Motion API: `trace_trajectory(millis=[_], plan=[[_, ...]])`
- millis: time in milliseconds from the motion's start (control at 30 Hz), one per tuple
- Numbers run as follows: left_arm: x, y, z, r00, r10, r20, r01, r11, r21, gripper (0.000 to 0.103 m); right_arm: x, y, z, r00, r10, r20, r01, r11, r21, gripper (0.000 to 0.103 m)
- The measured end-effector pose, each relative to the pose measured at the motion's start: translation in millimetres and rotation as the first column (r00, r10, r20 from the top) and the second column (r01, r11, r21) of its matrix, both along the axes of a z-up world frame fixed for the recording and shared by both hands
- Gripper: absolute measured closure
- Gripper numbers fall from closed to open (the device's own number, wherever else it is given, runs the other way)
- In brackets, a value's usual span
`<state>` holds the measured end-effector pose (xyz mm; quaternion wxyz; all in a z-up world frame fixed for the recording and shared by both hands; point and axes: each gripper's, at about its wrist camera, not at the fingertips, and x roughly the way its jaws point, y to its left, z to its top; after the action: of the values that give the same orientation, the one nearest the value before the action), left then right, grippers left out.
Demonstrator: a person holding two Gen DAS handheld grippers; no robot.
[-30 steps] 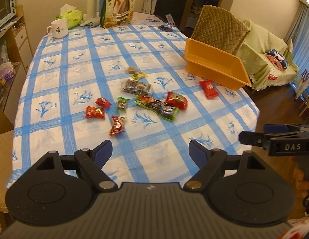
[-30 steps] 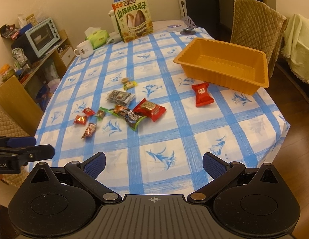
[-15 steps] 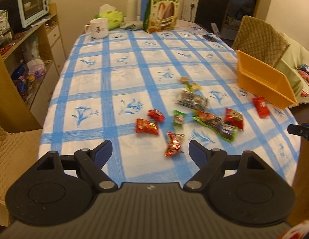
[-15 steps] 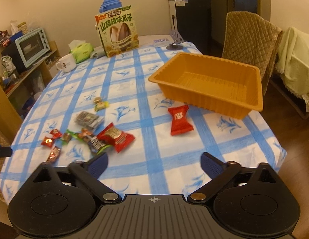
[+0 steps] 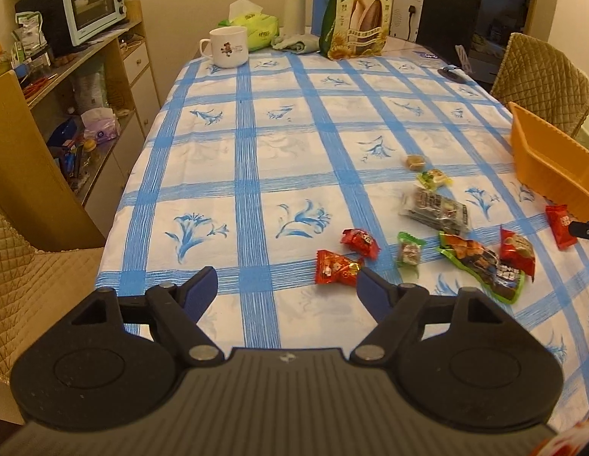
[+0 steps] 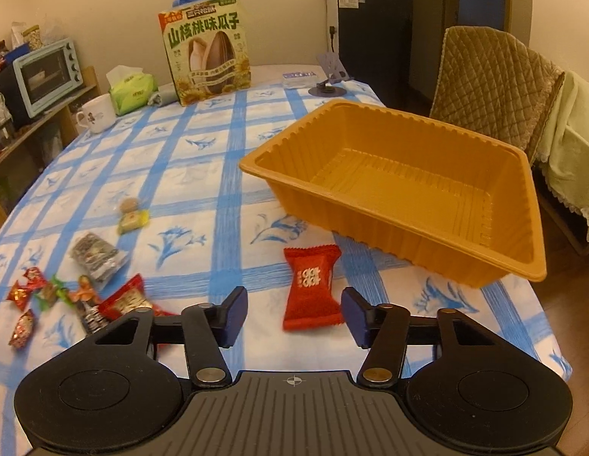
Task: Organize snacks
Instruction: 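Grasp the red wrapped candy with the right tool while the left tool grasps a red-orange candy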
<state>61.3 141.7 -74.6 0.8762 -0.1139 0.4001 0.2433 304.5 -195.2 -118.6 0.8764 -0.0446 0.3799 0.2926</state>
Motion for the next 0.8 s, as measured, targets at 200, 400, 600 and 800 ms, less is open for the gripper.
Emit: trace_trajectory(millis=[200,400,600,800], plan=[[4.4,5.0,-10.8,1.000,0.017,-0.011,-0.017,1.000,-0.011,0.028,22.1,7.4,-16.5,1.000,0.000,-0.006,0.000,1.000,-0.021,0.059],[12.5,5.8,-18.3,1.000,0.004,-0.027,-0.004,1.000,-0.018,0.030,30.6,11.0,-26.7,1.000,0.004,-0.017,-0.004,1.000,-0.031,0.070],[21.6,5.3,-24.1,0.999,-0.029,-0.036,0.028,0.999,-0.030,0.036,27.5,11.3,-29.6,1.000,0.012,0.008,-0.012,1.000,-0.025,0.078],[33.2,1.4,-32.4,0.995,-0.088,-0.039,0.086,0.995,-0.055,0.046,18.3,4.5,-17.5,1.000,-0.007,0.014,0.007,1.000,0.005,0.078]])
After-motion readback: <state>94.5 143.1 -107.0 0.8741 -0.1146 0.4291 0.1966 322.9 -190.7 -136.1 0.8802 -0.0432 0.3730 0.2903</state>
